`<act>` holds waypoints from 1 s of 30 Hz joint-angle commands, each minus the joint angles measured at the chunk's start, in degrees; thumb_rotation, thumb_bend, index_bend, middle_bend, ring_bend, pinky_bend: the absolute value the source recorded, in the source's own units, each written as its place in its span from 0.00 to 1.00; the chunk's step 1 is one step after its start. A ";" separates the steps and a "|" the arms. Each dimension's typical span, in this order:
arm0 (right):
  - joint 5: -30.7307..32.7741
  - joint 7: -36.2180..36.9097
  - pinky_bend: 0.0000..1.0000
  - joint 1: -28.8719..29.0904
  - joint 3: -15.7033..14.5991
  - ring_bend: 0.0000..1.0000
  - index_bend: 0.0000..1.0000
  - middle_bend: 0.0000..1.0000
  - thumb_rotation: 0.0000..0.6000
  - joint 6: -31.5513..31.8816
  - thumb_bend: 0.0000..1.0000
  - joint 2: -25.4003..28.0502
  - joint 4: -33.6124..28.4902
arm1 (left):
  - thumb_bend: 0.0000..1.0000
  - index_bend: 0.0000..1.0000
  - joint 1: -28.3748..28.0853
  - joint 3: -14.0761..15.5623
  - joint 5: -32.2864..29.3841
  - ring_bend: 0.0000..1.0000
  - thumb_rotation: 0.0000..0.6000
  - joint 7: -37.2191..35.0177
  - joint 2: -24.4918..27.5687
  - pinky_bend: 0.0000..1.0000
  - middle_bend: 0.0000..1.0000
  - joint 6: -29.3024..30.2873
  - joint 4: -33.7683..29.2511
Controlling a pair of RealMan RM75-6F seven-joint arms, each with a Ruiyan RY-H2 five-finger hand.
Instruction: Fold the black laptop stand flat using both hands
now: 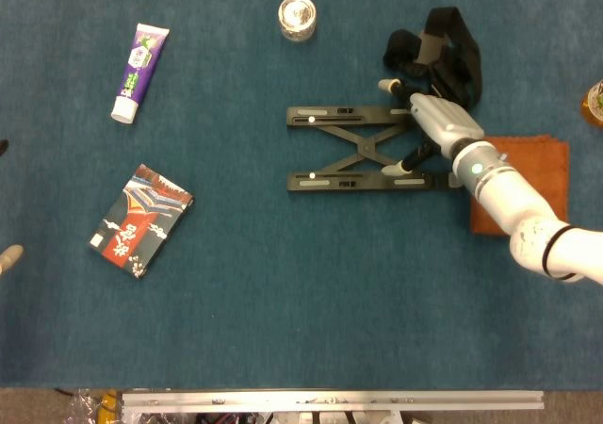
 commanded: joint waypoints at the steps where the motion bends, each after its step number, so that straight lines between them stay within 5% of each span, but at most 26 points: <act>1: -0.24 1.27 0.00 0.46 -0.37 0.00 0.00 0.00 1.00 -1.07 0.00 -0.41 0.60 | 0.13 0.00 0.05 -0.03 0.02 0.00 1.00 0.05 0.15 0.00 0.00 0.15 -0.15; 19: -2.70 7.33 0.00 -1.80 -4.12 0.00 0.00 0.00 1.00 0.09 0.00 9.54 -15.60 | 0.13 0.00 -1.67 0.57 1.47 0.00 1.00 1.17 0.19 0.00 0.00 -2.89 0.31; 30: -5.29 8.92 0.00 -0.32 -3.26 0.00 0.00 0.00 1.00 1.21 0.00 3.74 -6.32 | 0.13 0.00 -2.12 0.31 1.30 0.00 1.00 2.08 0.21 0.00 0.00 -2.98 -0.53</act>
